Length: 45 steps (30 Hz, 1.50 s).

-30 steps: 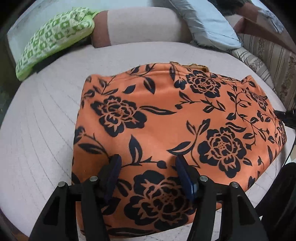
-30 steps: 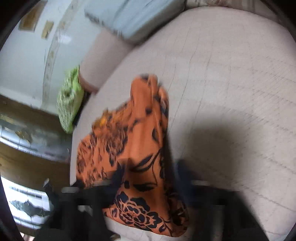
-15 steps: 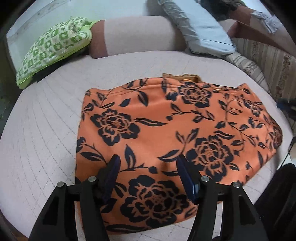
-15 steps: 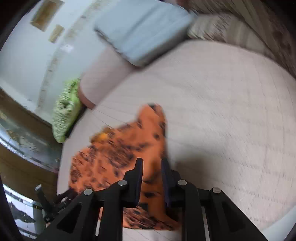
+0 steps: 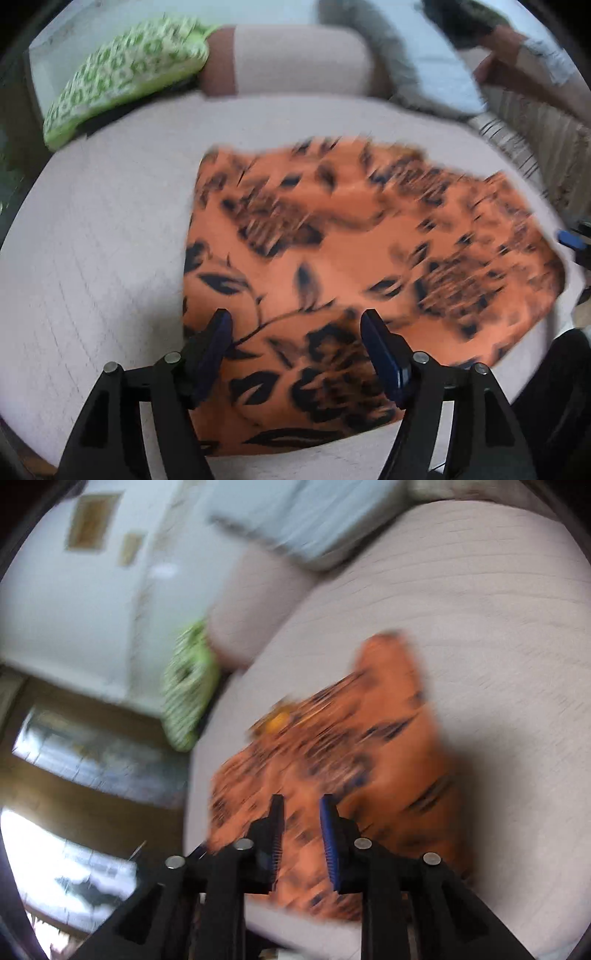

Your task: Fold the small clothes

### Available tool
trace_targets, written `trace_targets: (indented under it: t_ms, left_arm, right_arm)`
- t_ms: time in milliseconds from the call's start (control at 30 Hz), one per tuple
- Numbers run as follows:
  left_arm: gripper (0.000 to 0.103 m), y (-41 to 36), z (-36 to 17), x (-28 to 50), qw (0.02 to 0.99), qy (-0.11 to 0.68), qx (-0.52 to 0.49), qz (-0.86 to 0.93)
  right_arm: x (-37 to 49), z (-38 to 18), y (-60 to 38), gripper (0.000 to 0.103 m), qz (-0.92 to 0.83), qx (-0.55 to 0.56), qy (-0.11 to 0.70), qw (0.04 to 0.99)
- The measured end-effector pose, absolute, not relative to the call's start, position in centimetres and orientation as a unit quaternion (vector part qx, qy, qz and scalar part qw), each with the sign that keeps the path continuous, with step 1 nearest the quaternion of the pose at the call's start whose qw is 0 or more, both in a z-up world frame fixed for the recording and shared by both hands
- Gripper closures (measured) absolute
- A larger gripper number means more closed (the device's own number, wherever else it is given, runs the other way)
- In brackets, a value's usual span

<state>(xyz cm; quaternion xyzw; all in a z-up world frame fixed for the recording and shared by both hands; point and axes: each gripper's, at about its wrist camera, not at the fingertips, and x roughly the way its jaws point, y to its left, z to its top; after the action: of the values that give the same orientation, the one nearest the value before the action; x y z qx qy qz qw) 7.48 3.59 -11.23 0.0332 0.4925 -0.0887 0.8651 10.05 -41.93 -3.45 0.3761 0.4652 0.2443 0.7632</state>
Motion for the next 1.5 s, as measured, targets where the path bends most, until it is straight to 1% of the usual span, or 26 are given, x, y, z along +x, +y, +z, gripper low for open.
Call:
trace_targets:
  t_ms: [67,100,133,167,200,300,333,367,433,500,567,600,667,767,833,900,967,1000,1133,1200,1233,1267,1300,1333,1400,1500]
  left_arm:
    - [0.03,3.7,-11.8,7.3,0.867,0.489,0.045,-0.082]
    - [0.03,3.7,-11.4,7.2,0.869,0.487,0.039,-0.081]
    - [0.03,3.8,-10.9,7.1,0.87,0.486,0.031,-0.08]
    - [0.03,3.8,-10.2,6.7,0.873,0.479,0.021,-0.086]
    - [0.03,3.8,-9.3,6.5,0.877,0.47,0.014,-0.094]
    - [0.03,2.7,-7.7,6.3,0.884,0.453,0.002,-0.115]
    - [0.03,2.3,-7.4,6.2,0.884,0.452,0.0,-0.12]
    - [0.03,1.8,-7.4,6.2,0.884,0.452,0.002,-0.118]
    - [0.03,1.2,-7.4,6.2,0.885,0.455,0.004,-0.102]
    - [0.03,0.9,-7.6,6.5,0.883,0.462,-0.006,-0.087]
    - [0.03,0.9,-7.8,6.5,0.877,0.475,-0.016,-0.075]
    - [0.03,1.2,-8.0,6.6,0.875,0.477,-0.019,-0.074]
    - [0.03,1.4,-8.1,6.7,0.876,0.477,-0.016,-0.069]
    - [0.03,1.3,-8.3,6.7,0.875,0.48,-0.011,-0.069]
    - [0.03,1.3,-8.3,6.6,0.874,0.48,-0.012,-0.068]
    - [0.03,1.2,-8.5,6.9,0.872,0.484,-0.012,-0.068]
    - [0.03,1.1,-8.5,7.0,0.871,0.486,-0.011,-0.068]
    - [0.03,1.1,-8.4,6.9,0.872,0.485,-0.01,-0.067]
    - [0.03,1.3,-7.9,6.6,0.874,0.482,-0.014,-0.066]
    - [0.03,1.2,-7.8,6.5,0.875,0.479,-0.026,-0.067]
    - [0.03,0.8,-7.9,6.6,0.874,0.481,-0.027,-0.069]
    - [0.03,0.4,-7.9,6.6,0.873,0.482,-0.026,-0.072]
    - [0.03,-0.3,-8.0,6.6,0.871,0.485,-0.02,-0.079]
    - [0.03,-0.8,-7.9,6.6,0.87,0.485,-0.016,-0.084]
    - [0.03,-2.1,-7.8,6.6,0.871,0.482,-0.009,-0.098]
    - [0.029,-4.9,-7.6,6.8,0.874,0.471,0.002,-0.122]
  right_arm:
    - [8.8,-4.6,-40.6,0.04,0.236,0.332,0.492,0.769]
    - [8.5,-6.6,-40.5,0.045,0.195,0.297,0.529,0.771]
    - [8.3,-8.0,-40.8,0.069,0.187,0.305,0.543,0.76]
    - [8.1,-8.3,-41.4,0.073,0.171,0.319,0.545,0.756]
    - [7.9,-7.4,-41.7,0.073,0.166,0.329,0.538,0.758]
    - [8.3,-3.1,-40.5,0.07,0.187,0.289,0.49,0.801]
    - [9.1,-2.2,-40.2,0.066,0.201,0.296,0.485,0.798]
    - [9.7,-1.6,-40.1,0.052,0.213,0.308,0.481,0.793]
    - [11.9,-1.2,-39.9,0.033,0.217,0.323,0.46,0.798]
    - [13.9,-2.9,-39.7,0.032,0.182,0.319,0.463,0.807]
    - [15.9,-6.9,-40.3,0.032,0.11,0.33,0.519,0.781]
    - [15.8,-7.3,-40.9,0.033,0.108,0.358,0.51,0.775]
    - [15.2,-5.5,-41.0,0.033,0.109,0.355,0.498,0.783]
    - [13.5,-2.2,-40.2,0.033,0.135,0.315,0.481,0.807]
    - [12.1,-1.0,-39.5,0.032,0.164,0.304,0.47,0.812]
    - [11.7,-1.9,-38.7,0.026,0.169,0.291,0.475,0.813]
    - [12.3,-5.0,-38.4,0.026,0.141,0.27,0.518,0.799]
    - [12.4,-5.8,-38.6,0.026,0.125,0.268,0.519,0.802]
    - [11.4,-3.5,-39.0,0.026,0.142,0.29,0.495,0.807]
    - [10.2,-2.1,-39.0,0.026,0.164,0.277,0.476,0.819]
    - [10.2,-2.4,-38.9,0.023,0.166,0.268,0.478,0.82]
    - [10.1,-3.3,-38.9,0.023,0.163,0.255,0.496,0.814]
    - [10.2,-4.6,-39.1,0.023,0.147,0.241,0.533,0.798]
    - [10.0,-5.1,-39.8,0.024,0.139,0.242,0.545,0.791]
    - [9.0,-4.2,-41.2,0.024,0.159,0.278,0.516,0.795]
    - [7.0,-2.1,-44.1,0.024,0.134,0.314,0.476,0.811]
